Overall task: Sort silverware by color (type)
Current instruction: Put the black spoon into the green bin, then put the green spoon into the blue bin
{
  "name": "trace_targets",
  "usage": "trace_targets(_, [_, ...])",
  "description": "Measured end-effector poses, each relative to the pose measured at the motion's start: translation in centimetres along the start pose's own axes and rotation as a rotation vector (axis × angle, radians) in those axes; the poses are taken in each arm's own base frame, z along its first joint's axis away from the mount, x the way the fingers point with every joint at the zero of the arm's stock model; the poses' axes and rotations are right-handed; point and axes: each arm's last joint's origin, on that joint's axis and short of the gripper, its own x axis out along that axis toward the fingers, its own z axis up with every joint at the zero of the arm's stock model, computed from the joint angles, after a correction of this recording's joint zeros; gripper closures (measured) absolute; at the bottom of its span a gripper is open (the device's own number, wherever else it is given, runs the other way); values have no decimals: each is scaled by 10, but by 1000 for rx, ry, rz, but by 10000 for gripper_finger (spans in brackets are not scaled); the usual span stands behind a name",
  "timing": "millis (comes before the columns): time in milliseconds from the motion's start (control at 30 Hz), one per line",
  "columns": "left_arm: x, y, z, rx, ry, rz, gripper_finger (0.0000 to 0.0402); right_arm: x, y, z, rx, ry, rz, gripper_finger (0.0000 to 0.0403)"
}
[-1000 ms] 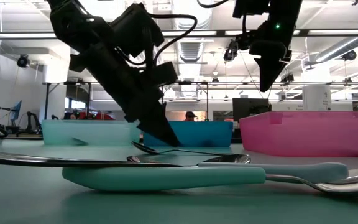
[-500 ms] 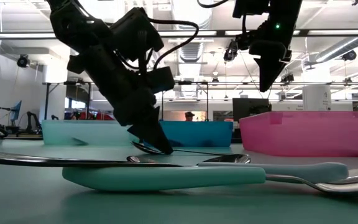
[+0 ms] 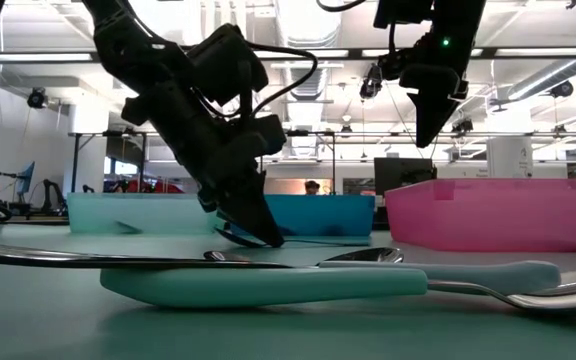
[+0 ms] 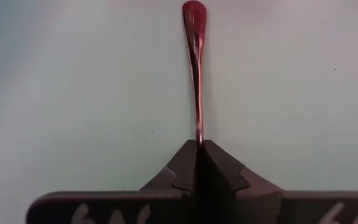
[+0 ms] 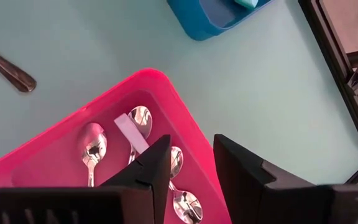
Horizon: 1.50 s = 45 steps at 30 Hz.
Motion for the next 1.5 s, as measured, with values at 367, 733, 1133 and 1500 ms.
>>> trace_targets(367, [-55, 27, 14, 28, 28, 238, 401, 1, 0, 0, -12, -1, 1, 295])
trace_targets(733, [-135, 88, 34, -46, -43, 505, 401, 2, 0, -1, -25, 0, 0, 297])
trace_targets(1133, [-182, 183, 8, -301, 115, 786, 401, 3, 0, -2, -28, 5, -2, 295])
trace_targets(1500, [-185, 202, -1, -360, 167, 821, 331, 3, 1, -2, -27, 5, -1, 299])
